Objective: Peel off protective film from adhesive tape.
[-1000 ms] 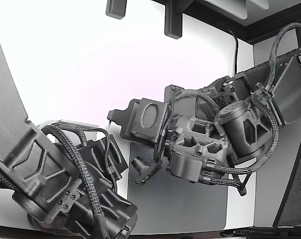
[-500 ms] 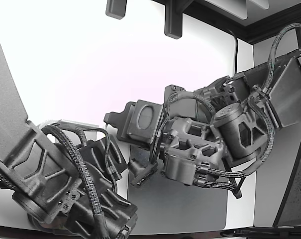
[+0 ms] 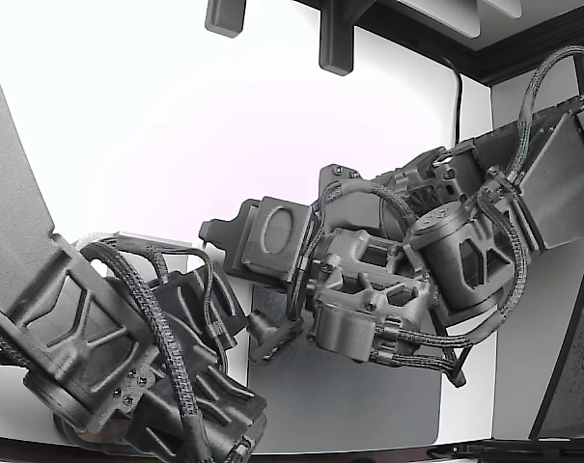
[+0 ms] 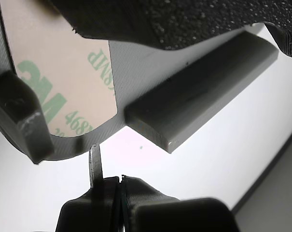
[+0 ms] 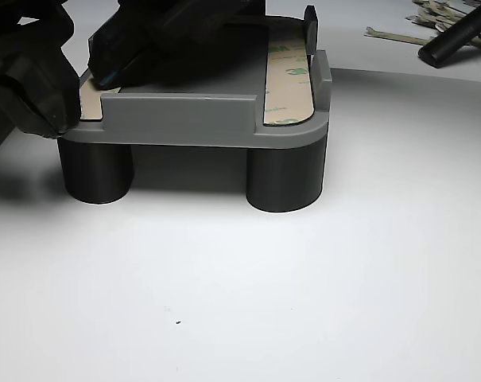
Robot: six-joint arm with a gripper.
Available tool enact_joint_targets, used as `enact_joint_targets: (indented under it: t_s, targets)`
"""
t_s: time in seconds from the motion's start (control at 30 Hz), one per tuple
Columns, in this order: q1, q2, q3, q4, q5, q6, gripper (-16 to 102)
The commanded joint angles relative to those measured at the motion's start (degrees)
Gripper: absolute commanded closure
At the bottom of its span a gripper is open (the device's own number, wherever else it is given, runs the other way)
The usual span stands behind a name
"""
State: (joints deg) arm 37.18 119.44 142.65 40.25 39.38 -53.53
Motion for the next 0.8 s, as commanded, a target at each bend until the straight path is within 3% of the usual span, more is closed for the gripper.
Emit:
enact_joint_targets:
  t_s: [0.0,0.77]
  targets:
    - [-0.44,0.62,-1.76,-0.62,-0.18,0.09,97]
    - [-0.44,-0.35,-2.11,-0.7,0.0,0.53,97]
